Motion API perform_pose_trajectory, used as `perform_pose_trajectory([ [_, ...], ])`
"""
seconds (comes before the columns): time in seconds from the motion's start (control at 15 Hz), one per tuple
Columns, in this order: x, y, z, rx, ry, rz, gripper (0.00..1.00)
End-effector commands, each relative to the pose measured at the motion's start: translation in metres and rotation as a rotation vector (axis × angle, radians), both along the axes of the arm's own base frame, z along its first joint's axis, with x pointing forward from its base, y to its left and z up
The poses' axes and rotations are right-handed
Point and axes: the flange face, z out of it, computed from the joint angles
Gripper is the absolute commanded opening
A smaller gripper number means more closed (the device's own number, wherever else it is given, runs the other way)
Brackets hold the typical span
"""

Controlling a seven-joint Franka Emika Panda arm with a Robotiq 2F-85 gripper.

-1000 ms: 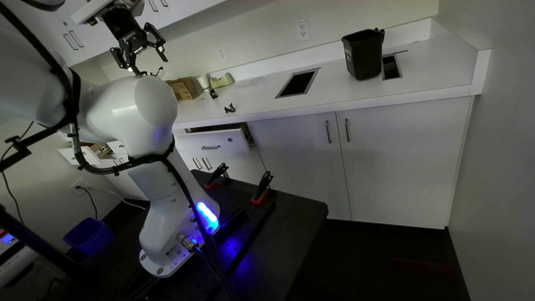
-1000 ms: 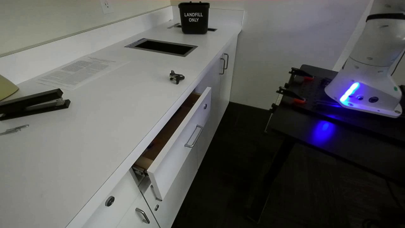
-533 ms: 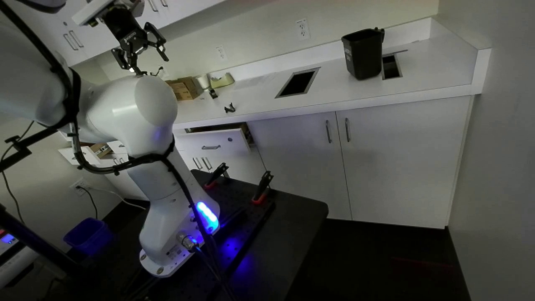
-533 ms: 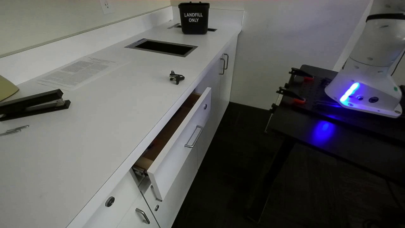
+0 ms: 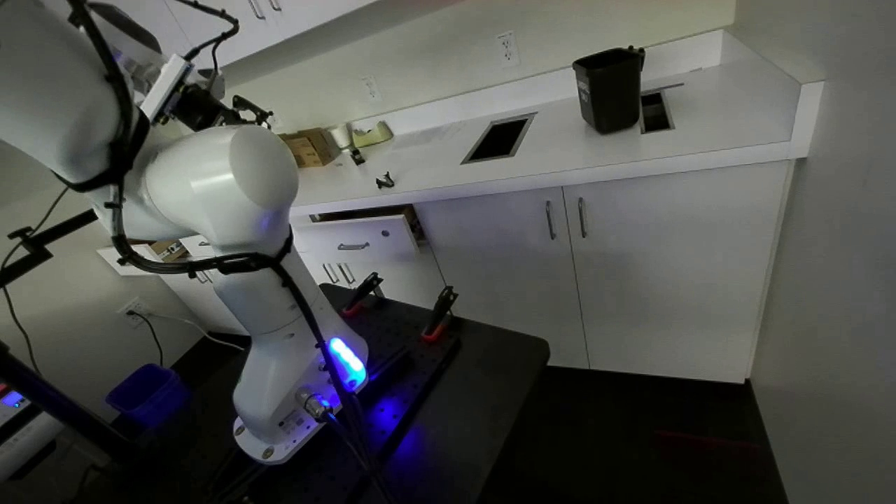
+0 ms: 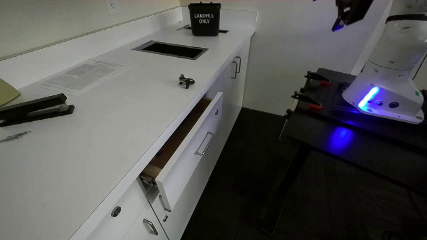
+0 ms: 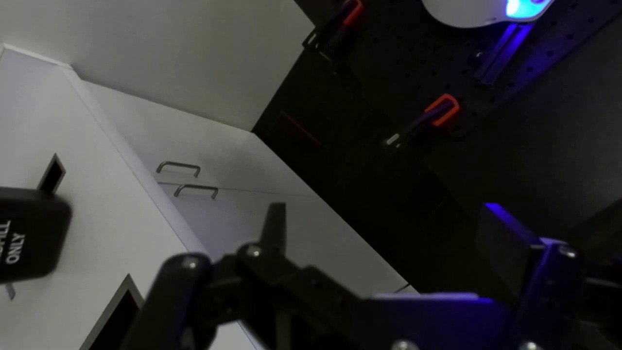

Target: Open the drawer

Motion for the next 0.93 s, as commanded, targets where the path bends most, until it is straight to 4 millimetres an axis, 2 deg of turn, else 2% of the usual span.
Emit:
perform_pose_trajectory([
  [0.0,-0.004,0.037,-0.057,-0.033,-0.076,0.105,1.0],
  [0.13,-0.005,0.053,-0.088,-0.04,-0.164,0.18,1.0],
  [0.27,0.0,0.063,-0.107,-0.034,-0.206,0.204,1.0],
  [0.33,0.004,0.062,-0.11,-0.022,-0.205,0.2,1.0],
  [0.4,-0.007,0.054,-0.1,-0.045,-0.203,0.209,1.0],
  [0.53,-0.001,0.056,-0.112,-0.041,-0.189,0.206,1.0],
  [0.73,0.002,0.059,-0.113,-0.035,-0.181,0.202,1.0],
  [0.87,0.005,0.058,-0.121,-0.148,-0.25,0.229,1.0],
])
